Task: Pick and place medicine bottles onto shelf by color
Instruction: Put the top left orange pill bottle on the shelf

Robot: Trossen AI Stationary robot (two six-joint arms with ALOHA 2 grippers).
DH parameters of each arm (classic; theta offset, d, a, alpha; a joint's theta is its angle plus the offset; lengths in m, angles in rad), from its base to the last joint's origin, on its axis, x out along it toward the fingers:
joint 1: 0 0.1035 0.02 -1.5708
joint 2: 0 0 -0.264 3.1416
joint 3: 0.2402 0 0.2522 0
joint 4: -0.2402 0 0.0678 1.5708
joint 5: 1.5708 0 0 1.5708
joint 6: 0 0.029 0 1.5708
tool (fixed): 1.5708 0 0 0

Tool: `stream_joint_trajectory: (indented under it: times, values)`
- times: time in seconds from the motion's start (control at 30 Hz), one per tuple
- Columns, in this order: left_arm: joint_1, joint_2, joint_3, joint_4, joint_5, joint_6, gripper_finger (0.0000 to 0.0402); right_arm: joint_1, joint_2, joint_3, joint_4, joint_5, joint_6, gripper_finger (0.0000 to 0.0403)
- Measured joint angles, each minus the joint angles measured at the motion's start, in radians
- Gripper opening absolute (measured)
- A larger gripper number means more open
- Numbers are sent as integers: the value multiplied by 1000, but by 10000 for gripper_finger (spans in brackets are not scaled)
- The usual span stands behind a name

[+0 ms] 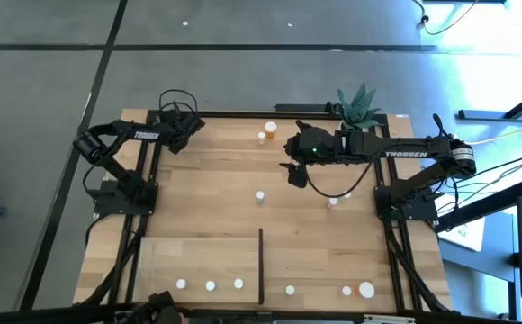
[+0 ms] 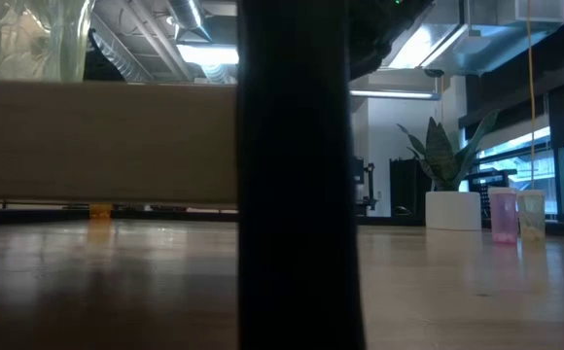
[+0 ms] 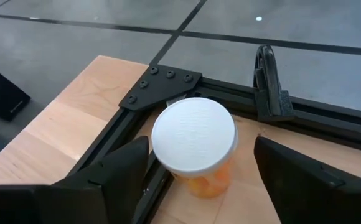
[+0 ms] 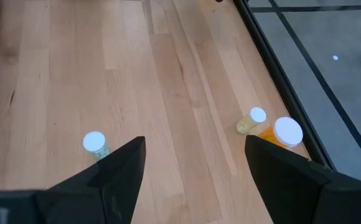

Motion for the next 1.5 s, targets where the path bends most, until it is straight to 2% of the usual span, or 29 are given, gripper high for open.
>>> stream_joint_trajectory:
  times: [0.23,0.43,0.97,1.5]
  values:
    - [0,0,0,0,-1,-1,243,0,0,0,0,0,1,278]
    - [0,0,0,0,-2,-2,228,0,0,0,0,0,0,278]
    - [-14,0,1,-11,46,0,226,0,0,0,0,0,-1,278]
    - [-95,0,1,-10,39,2,226,0,0,0,0,0,-1,278]
